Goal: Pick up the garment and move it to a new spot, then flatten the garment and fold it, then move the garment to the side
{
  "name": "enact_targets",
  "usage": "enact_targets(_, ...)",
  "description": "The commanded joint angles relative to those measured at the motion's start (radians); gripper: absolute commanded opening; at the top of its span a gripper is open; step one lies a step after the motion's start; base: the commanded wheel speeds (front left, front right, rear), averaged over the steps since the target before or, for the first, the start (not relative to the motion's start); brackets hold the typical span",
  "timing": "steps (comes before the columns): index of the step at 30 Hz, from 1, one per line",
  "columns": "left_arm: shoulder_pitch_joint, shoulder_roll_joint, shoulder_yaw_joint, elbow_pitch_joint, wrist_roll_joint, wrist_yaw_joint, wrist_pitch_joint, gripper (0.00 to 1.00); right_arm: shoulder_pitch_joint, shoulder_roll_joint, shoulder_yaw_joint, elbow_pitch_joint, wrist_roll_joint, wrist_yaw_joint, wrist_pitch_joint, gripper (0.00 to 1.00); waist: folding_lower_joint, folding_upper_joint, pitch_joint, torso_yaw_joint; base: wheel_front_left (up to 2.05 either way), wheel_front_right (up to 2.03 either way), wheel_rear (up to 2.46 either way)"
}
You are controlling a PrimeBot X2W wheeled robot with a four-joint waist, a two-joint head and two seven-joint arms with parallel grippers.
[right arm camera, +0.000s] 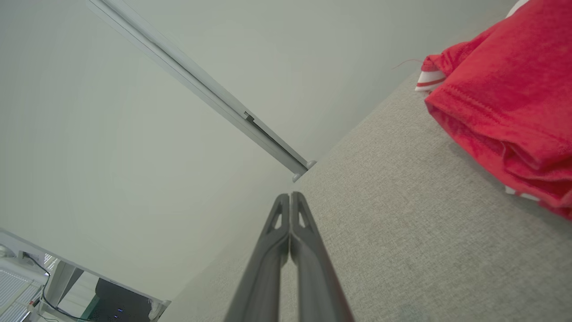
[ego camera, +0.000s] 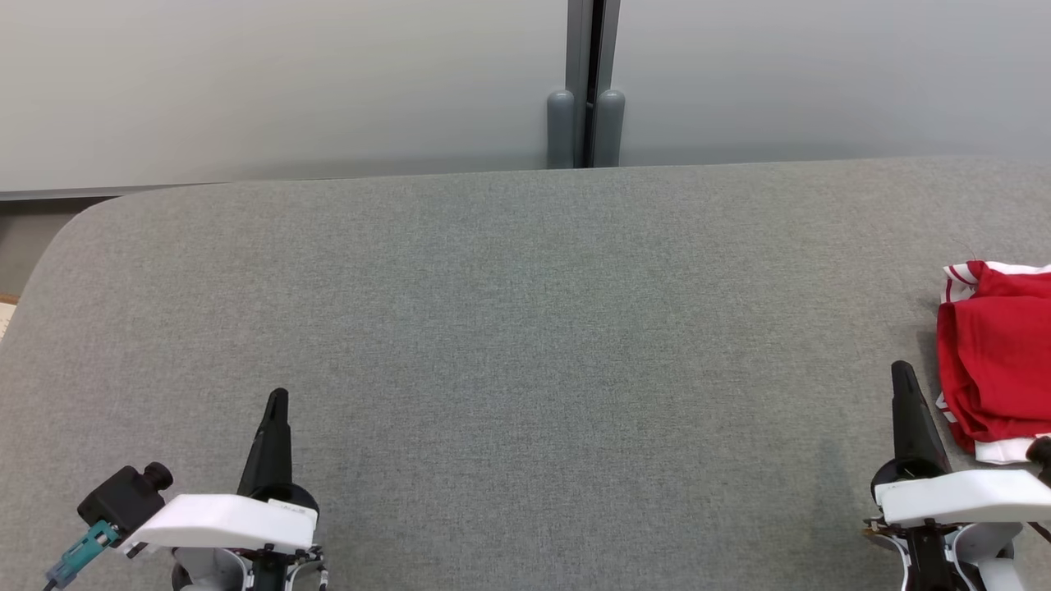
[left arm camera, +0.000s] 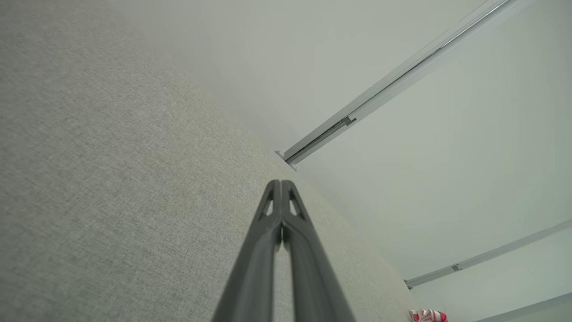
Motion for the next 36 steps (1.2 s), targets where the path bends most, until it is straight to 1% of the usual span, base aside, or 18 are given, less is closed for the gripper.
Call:
enact_targets(1, -0.028, 0.007, 0.012, -0.014, -0.034, -0.011, 0.009, 0.00, -0.013, -0.003, -0.007, -0.011, 0.038, 0.000, 0.011, 0.00, 0.0000, 0.0000, -0.002, -0.001, 0.00, 0.00, 0.00)
enact_targets(9, -0.028, 0.008, 0.030, -0.014, -0.119, -0.018, 0.034, 0.00, -0.012, 0.000, -0.022, -0.011, 0.130, 0.000, 0.036, 0.00, 0.0000, 0.0000, -0.008, -0.006, 0.00, 0.00, 0.00)
enact_targets(36, -0.033, 0.010, 0.086, -0.013, -0.351, -0.037, 0.105, 0.00, -0.010, 0.013, -0.064, -0.009, 0.383, 0.000, 0.109, 0.00, 0.0000, 0.0000, -0.030, -0.022, 0.00, 0.00, 0.00)
